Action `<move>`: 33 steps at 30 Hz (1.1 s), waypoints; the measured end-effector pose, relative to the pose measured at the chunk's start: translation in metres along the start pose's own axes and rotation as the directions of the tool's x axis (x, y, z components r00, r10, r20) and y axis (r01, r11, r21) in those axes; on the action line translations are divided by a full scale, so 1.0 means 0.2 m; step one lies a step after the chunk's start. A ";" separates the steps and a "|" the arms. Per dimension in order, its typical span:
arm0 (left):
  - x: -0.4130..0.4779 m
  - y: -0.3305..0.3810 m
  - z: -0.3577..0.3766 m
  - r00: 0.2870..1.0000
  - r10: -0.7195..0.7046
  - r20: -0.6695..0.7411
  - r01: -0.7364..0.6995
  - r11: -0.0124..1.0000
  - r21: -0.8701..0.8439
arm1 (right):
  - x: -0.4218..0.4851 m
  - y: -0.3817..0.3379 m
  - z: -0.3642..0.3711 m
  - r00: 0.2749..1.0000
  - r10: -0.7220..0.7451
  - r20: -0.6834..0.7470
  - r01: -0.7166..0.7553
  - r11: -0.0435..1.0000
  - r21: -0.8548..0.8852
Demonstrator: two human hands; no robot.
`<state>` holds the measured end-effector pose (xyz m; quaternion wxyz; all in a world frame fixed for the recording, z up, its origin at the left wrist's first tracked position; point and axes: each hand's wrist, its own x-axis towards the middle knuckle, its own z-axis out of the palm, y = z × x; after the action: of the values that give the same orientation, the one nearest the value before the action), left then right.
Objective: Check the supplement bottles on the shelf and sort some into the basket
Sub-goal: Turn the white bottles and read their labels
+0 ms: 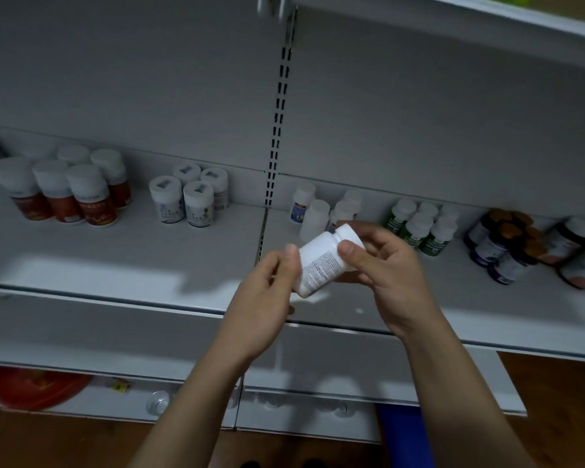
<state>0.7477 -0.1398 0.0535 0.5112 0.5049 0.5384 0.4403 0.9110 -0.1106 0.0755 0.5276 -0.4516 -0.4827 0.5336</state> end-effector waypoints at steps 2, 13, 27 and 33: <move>0.01 -0.02 -0.02 0.997 0.070 0.034 -0.074 0.987 0.145 | 0.01 0.00 0.02 0.996 0.004 -0.085 -0.010 0.998 -0.069; 0.12 -0.04 0.00 0.949 0.315 -0.023 -0.271 0.850 0.452 | 0.03 0.00 0.10 0.983 -0.159 -0.091 0.083 0.829 -0.553; 0.24 -0.09 -0.01 0.952 0.303 0.031 -0.279 0.823 0.494 | 0.06 -0.03 0.08 0.960 -0.279 -0.015 0.177 0.652 -0.737; 0.36 -0.08 -0.09 0.966 0.253 0.044 -0.207 0.665 0.717 | 0.40 -0.12 -0.02 0.928 -0.341 -0.150 0.097 0.611 -0.786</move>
<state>0.7314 -0.0695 0.0313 0.1984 0.7142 0.6139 0.2715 0.9157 -0.0311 0.1004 0.4115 -0.6404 -0.6336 0.1381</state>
